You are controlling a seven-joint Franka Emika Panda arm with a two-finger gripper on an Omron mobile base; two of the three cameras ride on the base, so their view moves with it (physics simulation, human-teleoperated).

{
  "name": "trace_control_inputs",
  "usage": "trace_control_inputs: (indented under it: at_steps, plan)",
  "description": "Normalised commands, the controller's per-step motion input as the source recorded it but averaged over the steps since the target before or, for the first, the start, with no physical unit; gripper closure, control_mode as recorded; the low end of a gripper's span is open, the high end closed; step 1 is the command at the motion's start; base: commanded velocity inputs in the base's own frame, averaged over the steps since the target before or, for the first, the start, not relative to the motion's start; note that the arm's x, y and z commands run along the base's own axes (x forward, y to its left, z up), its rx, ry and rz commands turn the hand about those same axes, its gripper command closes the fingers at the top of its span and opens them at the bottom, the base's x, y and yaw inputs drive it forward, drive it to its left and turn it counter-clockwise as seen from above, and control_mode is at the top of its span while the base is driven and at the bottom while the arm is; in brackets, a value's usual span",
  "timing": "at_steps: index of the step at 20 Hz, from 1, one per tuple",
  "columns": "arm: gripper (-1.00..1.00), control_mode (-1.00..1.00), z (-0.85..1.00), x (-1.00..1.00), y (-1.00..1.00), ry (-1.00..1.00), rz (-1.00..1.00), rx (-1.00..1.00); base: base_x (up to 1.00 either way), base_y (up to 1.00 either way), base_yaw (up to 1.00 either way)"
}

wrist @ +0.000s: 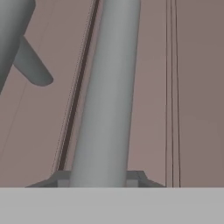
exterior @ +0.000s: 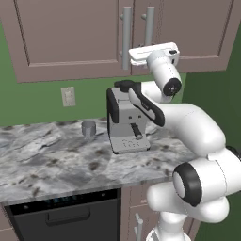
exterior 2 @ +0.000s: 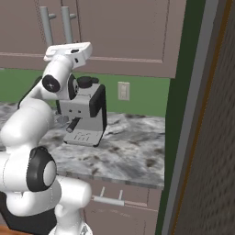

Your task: Pick the sponge and sponge from the cabinet and place them on the counter.

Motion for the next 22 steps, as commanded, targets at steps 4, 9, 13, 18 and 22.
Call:
trace_control_inputs:
  at_steps: [4,9,13,18,22]
  plan:
    - [1.0,-1.0,0.0,0.22,0.23,0.02,-0.03,-0.01,0.0,0.0,0.0]
    - [1.0,-1.0,0.0,0.06,0.09,0.13,-0.02,0.0,0.0,0.0,0.0]
    - [1.0,-1.0,0.02,-0.03,0.0,0.14,-0.01,0.0,0.0,0.0,0.0]
    - [1.0,-1.0,0.0,-0.15,0.0,0.11,-0.02,0.0,0.0,0.0,0.0]
    - [1.0,-1.0,0.0,-0.26,-0.05,0.07,-0.01,0.0,0.0,0.0,0.0]
